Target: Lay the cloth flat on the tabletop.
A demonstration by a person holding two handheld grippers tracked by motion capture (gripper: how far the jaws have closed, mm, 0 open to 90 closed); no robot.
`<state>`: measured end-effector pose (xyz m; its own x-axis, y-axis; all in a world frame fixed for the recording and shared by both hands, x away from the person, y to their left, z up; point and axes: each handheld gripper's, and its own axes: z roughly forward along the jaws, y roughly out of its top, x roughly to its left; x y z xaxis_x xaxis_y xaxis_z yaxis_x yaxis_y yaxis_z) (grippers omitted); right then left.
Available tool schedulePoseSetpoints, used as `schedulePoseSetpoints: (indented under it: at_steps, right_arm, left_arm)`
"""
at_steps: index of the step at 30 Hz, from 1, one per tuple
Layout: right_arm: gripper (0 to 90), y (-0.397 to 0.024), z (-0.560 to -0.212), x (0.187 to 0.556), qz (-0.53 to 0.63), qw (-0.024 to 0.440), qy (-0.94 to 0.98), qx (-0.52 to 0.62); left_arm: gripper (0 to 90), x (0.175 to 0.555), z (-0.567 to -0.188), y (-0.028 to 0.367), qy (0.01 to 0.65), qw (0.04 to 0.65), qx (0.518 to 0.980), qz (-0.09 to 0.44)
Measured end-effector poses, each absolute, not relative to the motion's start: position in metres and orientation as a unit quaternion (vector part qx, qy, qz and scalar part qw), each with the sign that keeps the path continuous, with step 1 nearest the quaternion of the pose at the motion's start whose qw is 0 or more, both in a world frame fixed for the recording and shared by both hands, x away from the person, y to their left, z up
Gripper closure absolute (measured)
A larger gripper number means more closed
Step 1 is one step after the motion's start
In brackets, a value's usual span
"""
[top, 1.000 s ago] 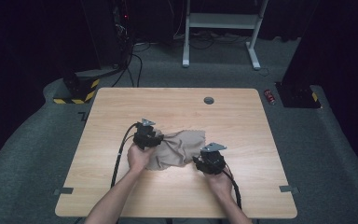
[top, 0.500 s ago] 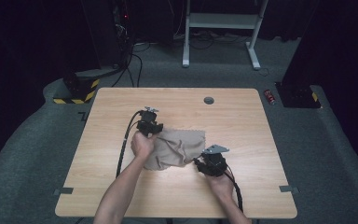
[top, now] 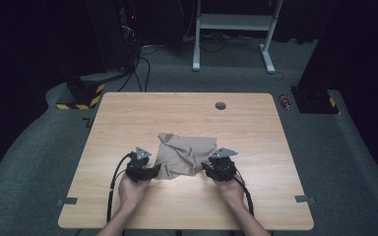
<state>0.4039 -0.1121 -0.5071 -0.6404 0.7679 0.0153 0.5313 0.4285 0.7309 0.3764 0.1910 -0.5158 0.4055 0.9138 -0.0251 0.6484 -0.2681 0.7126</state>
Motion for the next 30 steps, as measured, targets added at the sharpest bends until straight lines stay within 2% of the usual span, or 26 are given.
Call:
schedulePoseSetpoints:
  at_steps: [3, 6, 7, 8, 9, 12, 17, 18, 21, 24, 26, 30]
  right_arm:
    - [66.3, -0.106, -0.510, 0.408, 0.351, 0.159, 0.837, 0.387]
    - [76.9, -0.103, -0.516, 0.406, 0.335, 0.163, 0.849, 0.375]
    - [76.9, -0.103, -0.516, 0.406, 0.335, 0.163, 0.849, 0.375]
    - [86.6, -0.102, -0.514, 0.406, 0.327, 0.165, 0.853, 0.372]
    - [88.0, -0.102, -0.514, 0.406, 0.324, 0.167, 0.854, 0.370]
    - [88.8, -0.102, -0.510, 0.404, 0.333, 0.164, 0.852, 0.369]
    - [88.9, -0.100, -0.483, 0.412, 0.348, 0.165, 0.852, 0.356]
    - [88.9, -0.095, -0.468, 0.420, 0.349, 0.166, 0.853, 0.352]
    - [89.0, -0.082, -0.455, 0.436, 0.343, 0.171, 0.854, 0.352]
    - [89.0, -0.072, -0.454, 0.447, 0.338, 0.171, 0.855, 0.354]
    - [88.3, -0.052, -0.461, 0.467, 0.322, 0.148, 0.859, 0.369]
    - [75.8, -0.037, -0.477, 0.478, 0.285, 0.133, 0.869, 0.381]
  left_arm:
    - [42.0, 0.366, -0.523, 0.195, 0.502, 0.336, 0.766, 0.219]
    - [38.3, 0.364, -0.527, 0.197, 0.497, 0.349, 0.761, 0.227]
    - [36.9, 0.364, -0.527, 0.197, 0.497, 0.349, 0.761, 0.227]
    - [35.2, 0.364, -0.527, 0.197, 0.503, 0.345, 0.758, 0.229]
    - [34.8, 0.364, -0.527, 0.197, 0.504, 0.345, 0.758, 0.230]
    - [34.5, 0.364, -0.527, 0.197, 0.505, 0.345, 0.757, 0.230]
    - [34.3, 0.364, -0.527, 0.197, 0.504, 0.345, 0.758, 0.231]
    - [34.1, 0.364, -0.527, 0.197, 0.504, 0.344, 0.758, 0.231]
    - [34.1, 0.364, -0.527, 0.197, 0.505, 0.345, 0.757, 0.231]
    - [34.0, 0.364, -0.527, 0.197, 0.505, 0.345, 0.756, 0.231]
    - [34.0, 0.364, -0.527, 0.197, 0.505, 0.345, 0.757, 0.231]
    - [33.8, 0.364, -0.527, 0.197, 0.505, 0.345, 0.757, 0.229]
